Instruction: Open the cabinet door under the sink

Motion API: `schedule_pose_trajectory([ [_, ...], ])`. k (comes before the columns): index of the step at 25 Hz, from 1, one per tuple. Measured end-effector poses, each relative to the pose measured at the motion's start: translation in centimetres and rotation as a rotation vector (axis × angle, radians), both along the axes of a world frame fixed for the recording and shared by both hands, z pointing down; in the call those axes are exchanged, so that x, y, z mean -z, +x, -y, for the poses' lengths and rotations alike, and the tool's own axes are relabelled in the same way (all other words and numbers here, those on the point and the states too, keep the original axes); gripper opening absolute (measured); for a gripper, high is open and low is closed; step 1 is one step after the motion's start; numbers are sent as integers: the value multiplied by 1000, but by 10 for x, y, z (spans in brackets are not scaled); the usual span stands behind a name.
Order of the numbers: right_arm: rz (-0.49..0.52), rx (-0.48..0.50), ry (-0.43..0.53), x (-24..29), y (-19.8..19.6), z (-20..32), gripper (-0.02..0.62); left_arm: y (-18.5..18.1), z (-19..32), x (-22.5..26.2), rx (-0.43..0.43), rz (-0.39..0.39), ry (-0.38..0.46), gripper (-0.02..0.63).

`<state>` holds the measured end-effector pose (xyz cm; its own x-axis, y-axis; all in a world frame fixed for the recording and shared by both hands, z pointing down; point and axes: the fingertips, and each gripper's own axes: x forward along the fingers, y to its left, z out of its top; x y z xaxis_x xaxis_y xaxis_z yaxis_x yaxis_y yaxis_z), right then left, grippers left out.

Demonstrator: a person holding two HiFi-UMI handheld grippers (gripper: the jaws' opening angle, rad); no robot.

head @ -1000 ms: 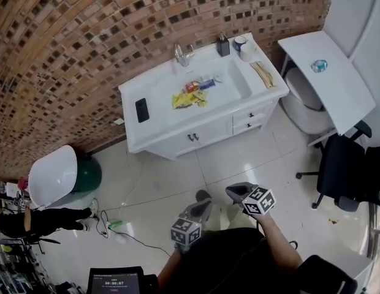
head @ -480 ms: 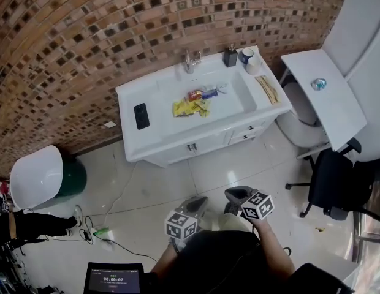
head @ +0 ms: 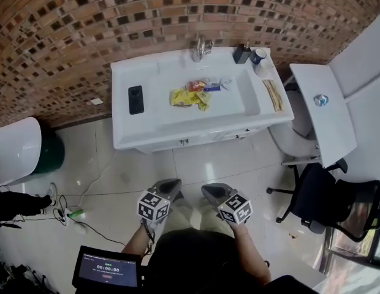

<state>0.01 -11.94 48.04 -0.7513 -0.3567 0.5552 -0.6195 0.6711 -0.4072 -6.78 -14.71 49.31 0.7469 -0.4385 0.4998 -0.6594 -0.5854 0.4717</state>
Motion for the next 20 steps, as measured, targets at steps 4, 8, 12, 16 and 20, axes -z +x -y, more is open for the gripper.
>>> schedule_pose_trajectory([
  [4,-21,27,-45,-23,12,0,-8,2,26,-5,83,-53,18,15],
  [8,-36,27,-53,-43,36,24,-8,10,50,-27,131,-15,54,15],
  [12,-11,-10,-83,-60,54,28,-8,17,53,-53,134,33,21,15],
  [16,27,-58,-106,-77,72,41,-8,28,71,-87,129,102,29,15],
  [20,60,-104,-157,-99,74,30,-8,26,74,-131,96,183,-8,15],
])
